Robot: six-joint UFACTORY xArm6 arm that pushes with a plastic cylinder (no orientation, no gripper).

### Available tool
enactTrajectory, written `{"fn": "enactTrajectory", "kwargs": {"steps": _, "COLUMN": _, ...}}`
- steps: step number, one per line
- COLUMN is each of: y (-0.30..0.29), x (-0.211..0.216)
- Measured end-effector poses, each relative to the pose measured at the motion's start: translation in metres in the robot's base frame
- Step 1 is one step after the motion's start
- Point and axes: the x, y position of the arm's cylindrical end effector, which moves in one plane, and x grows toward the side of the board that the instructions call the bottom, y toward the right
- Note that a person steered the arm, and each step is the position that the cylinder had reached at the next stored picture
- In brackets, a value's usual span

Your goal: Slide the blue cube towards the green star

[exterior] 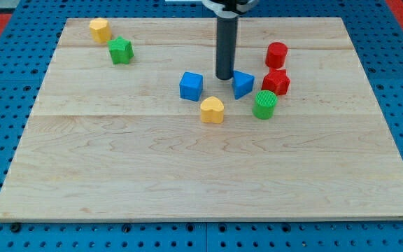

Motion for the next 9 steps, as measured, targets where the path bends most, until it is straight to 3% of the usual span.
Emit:
{"fn": "enactTrajectory", "kwargs": {"steps": 2, "y": -0.017, "x": 0.051}}
{"fn": "enactTrajectory", "kwargs": {"steps": 4, "y": -0.009, "x": 0.022}}
{"fn": "enactTrajectory", "kwargs": {"steps": 7, "y": -0.047, "x": 0.031}}
{"fn": "enactTrajectory", "kwargs": {"steps": 9, "y": -0.078, "x": 0.062}}
